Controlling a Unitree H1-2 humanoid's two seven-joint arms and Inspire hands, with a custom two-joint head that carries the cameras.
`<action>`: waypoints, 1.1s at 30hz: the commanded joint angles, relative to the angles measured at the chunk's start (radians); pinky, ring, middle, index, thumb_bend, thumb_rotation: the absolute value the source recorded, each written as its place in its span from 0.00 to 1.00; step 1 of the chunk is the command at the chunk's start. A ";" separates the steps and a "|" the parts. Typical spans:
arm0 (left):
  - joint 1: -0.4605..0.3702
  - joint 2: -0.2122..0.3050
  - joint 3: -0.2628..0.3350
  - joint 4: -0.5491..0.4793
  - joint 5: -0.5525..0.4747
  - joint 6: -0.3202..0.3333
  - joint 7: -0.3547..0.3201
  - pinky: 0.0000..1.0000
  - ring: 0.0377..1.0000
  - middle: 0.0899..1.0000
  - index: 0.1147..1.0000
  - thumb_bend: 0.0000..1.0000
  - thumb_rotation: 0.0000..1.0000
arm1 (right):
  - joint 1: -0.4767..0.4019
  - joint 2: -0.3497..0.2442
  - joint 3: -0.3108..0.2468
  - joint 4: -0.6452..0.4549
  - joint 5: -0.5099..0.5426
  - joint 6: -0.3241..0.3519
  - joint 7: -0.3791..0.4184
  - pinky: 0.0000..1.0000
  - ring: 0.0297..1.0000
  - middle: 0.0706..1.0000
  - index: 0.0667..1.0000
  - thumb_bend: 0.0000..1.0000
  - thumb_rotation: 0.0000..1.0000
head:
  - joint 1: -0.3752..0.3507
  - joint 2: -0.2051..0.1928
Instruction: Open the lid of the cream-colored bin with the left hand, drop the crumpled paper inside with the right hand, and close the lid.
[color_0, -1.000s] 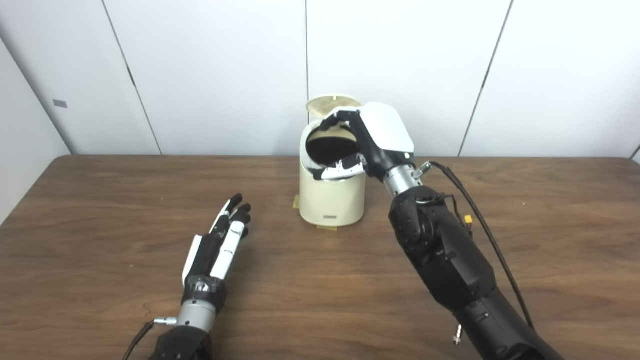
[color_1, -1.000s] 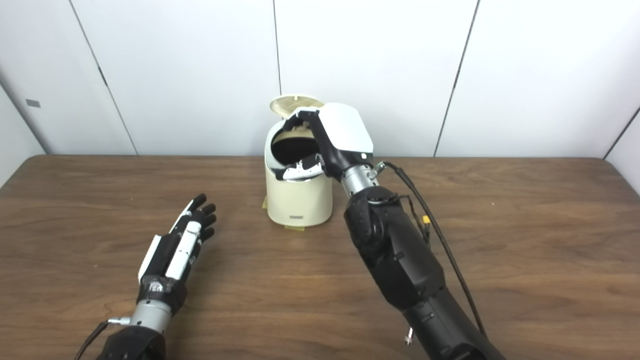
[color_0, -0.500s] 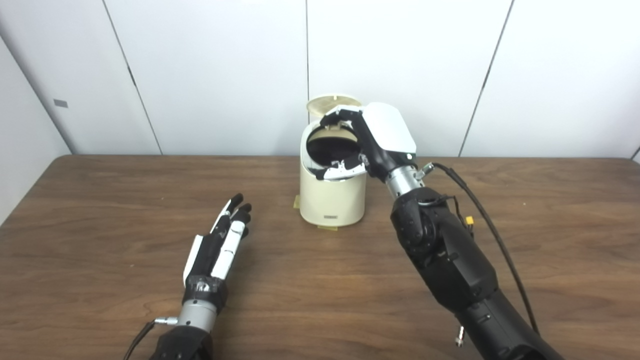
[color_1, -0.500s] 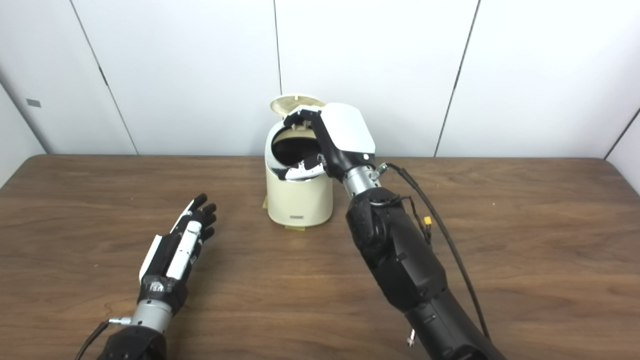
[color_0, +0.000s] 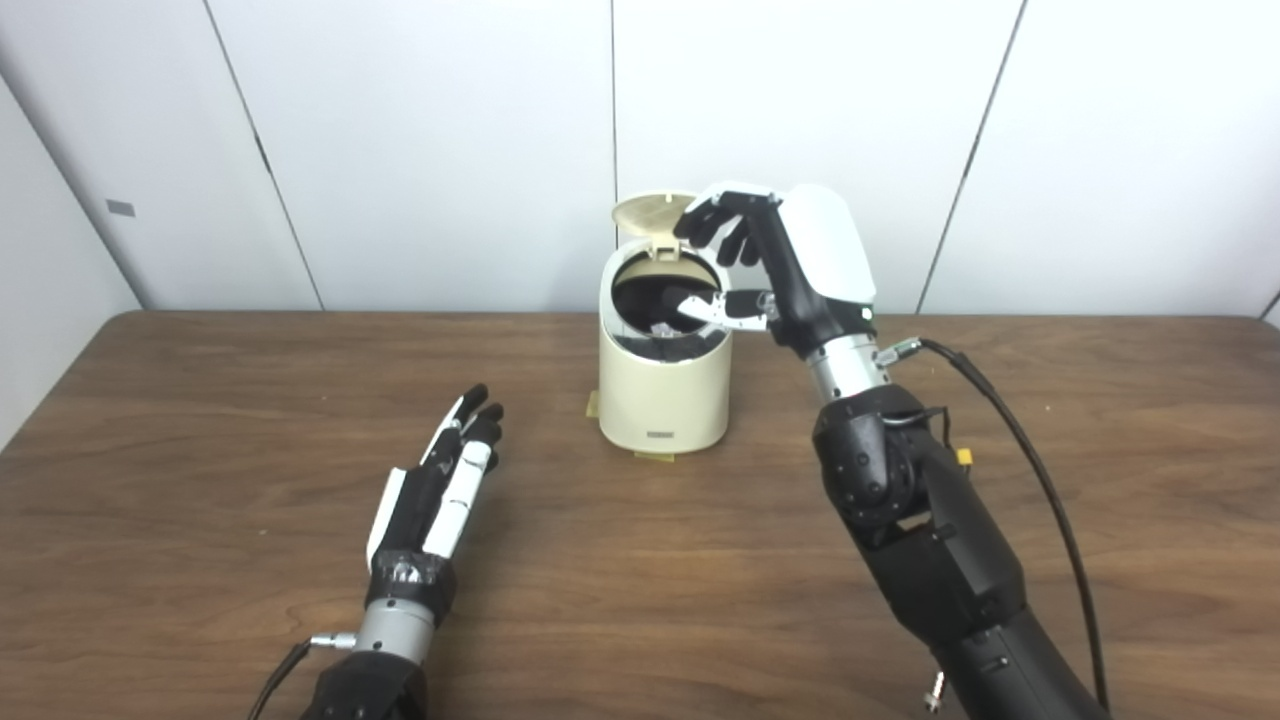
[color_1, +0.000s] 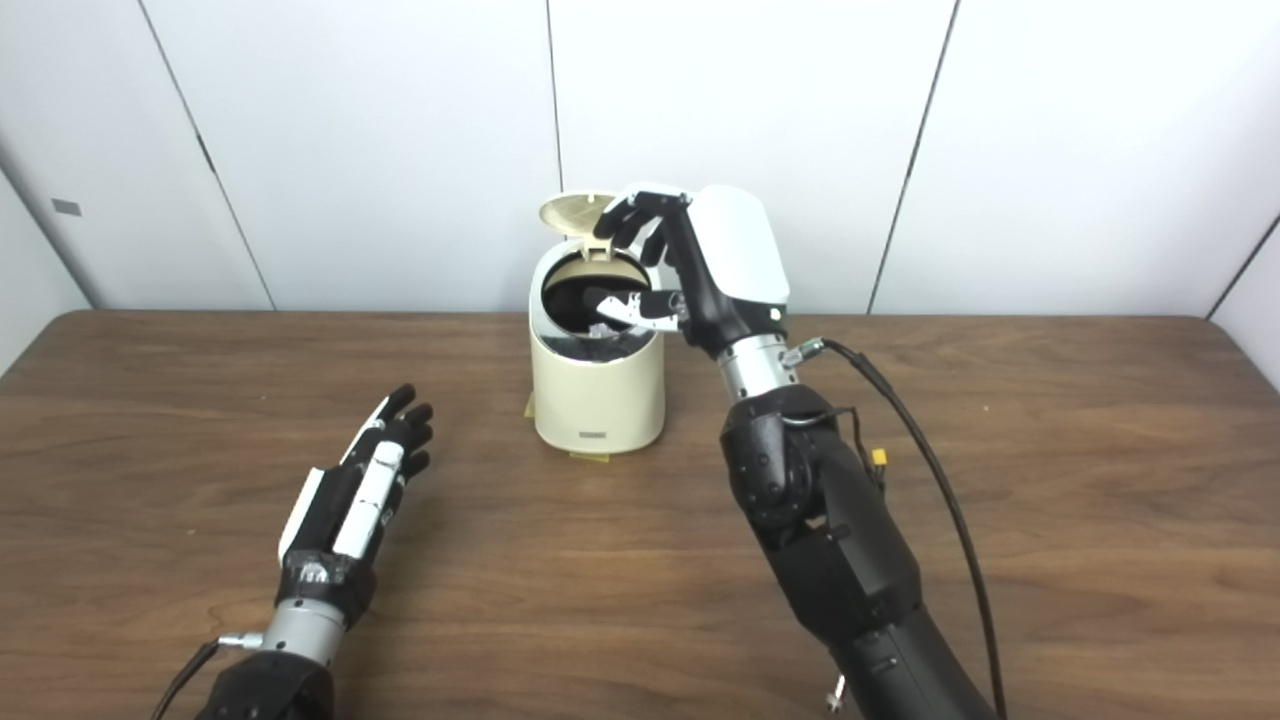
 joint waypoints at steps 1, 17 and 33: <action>-0.042 0.003 -0.005 -0.005 0.001 -0.044 -0.002 0.95 0.94 0.92 0.99 0.57 0.78 | -0.025 -0.016 -0.025 -0.046 0.012 -0.001 0.006 0.31 0.37 0.48 0.49 0.49 0.00 | 0.001 0.001; -0.182 0.059 0.038 0.010 -0.005 0.090 -0.004 0.98 0.96 0.94 0.98 0.58 0.76 | 0.265 -0.027 -0.264 -0.204 0.345 0.138 0.120 0.40 0.42 0.43 0.51 0.51 0.01 | -0.005 -0.010; -0.580 0.125 -0.034 0.225 0.034 0.209 -0.056 1.00 1.00 0.98 0.96 0.58 0.90 | 0.478 0.108 -0.378 -0.299 0.869 0.289 0.274 0.96 0.97 0.97 0.94 0.57 0.91 | 0.000 -0.035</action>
